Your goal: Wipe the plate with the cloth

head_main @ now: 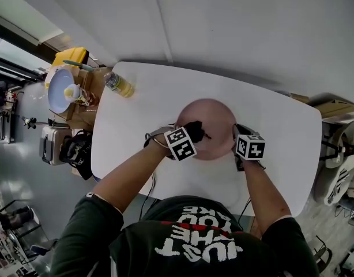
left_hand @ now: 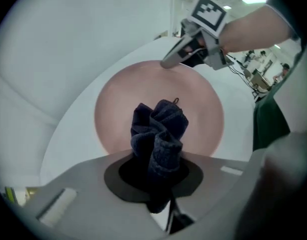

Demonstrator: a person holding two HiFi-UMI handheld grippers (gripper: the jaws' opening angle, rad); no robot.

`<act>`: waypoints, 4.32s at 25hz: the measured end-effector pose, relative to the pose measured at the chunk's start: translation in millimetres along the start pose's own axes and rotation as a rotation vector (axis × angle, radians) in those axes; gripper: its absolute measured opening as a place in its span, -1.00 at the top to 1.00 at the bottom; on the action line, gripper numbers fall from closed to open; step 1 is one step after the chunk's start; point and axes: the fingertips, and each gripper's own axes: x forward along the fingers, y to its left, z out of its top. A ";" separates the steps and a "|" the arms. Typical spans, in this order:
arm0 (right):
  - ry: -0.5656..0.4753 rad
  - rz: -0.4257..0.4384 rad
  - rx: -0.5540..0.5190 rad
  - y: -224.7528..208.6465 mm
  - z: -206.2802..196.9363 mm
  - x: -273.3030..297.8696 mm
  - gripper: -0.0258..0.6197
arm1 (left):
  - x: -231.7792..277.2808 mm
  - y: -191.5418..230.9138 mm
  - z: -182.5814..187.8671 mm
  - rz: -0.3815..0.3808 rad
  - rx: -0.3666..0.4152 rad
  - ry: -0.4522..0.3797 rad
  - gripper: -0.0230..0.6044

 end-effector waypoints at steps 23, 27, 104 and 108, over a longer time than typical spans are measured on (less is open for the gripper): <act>-0.028 0.006 0.172 -2.4 -4.1 2.2 0.89 | 22.3 -65.8 112.8 0.033 0.374 -0.130 0.78; -0.032 0.009 0.151 -3.0 -3.1 -0.9 0.89 | 14.4 -85.0 75.6 -0.053 0.334 -0.081 0.78; -0.038 -0.029 0.064 -18.0 -2.9 -3.6 0.87 | 17.9 -77.6 88.1 0.054 0.354 -0.086 0.78; 0.038 0.063 0.075 -13.8 -14.6 -1.9 0.87 | 19.4 -81.7 82.4 0.004 0.297 -0.114 0.78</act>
